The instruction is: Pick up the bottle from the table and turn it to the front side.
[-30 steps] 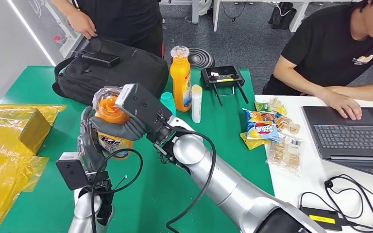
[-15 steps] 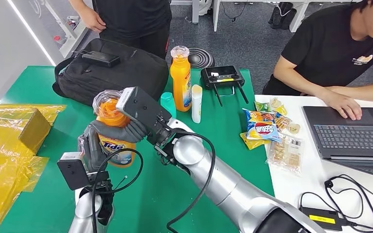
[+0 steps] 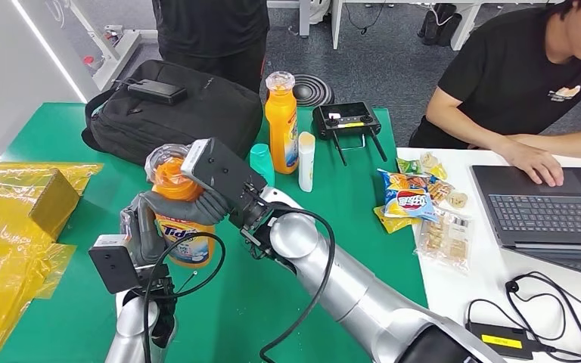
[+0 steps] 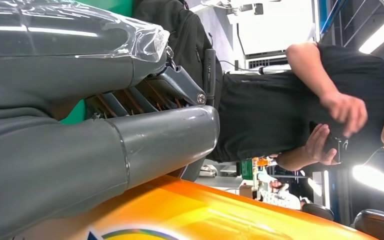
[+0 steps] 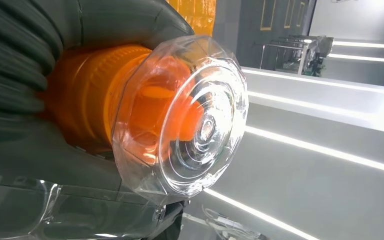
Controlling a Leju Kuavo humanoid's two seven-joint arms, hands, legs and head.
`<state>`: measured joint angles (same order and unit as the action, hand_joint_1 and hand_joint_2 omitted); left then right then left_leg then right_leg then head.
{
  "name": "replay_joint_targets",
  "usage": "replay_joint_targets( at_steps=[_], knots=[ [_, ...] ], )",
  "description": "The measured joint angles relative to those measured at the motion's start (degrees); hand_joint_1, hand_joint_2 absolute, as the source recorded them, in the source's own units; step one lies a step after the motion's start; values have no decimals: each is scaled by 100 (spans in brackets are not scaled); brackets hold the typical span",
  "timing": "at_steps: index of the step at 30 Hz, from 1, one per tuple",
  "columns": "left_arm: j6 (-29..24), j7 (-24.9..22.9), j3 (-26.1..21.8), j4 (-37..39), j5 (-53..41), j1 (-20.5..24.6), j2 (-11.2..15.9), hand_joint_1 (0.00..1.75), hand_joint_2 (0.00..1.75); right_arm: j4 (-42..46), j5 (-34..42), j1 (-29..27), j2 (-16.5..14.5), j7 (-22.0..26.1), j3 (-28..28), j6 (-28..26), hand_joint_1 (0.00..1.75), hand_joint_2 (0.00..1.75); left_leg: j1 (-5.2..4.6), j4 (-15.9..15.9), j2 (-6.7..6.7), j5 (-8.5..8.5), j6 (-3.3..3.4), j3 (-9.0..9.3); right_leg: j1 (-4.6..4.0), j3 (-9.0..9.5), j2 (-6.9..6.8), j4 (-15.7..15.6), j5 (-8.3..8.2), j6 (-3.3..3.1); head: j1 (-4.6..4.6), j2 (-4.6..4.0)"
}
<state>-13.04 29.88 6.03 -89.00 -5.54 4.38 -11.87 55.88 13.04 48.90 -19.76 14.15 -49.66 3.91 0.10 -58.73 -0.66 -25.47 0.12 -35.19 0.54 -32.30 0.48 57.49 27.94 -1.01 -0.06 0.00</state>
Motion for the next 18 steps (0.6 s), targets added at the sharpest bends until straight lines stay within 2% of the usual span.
replay_joint_targets(
  at_steps=[18],
  knots=[
    [-2,61,14,40,-56,10,2,175,0,-83,-106,-22,0,98,30,147,175,175,0,0,0,0,0,0,0,-1,0,0,0,0,1,0]
  ],
)
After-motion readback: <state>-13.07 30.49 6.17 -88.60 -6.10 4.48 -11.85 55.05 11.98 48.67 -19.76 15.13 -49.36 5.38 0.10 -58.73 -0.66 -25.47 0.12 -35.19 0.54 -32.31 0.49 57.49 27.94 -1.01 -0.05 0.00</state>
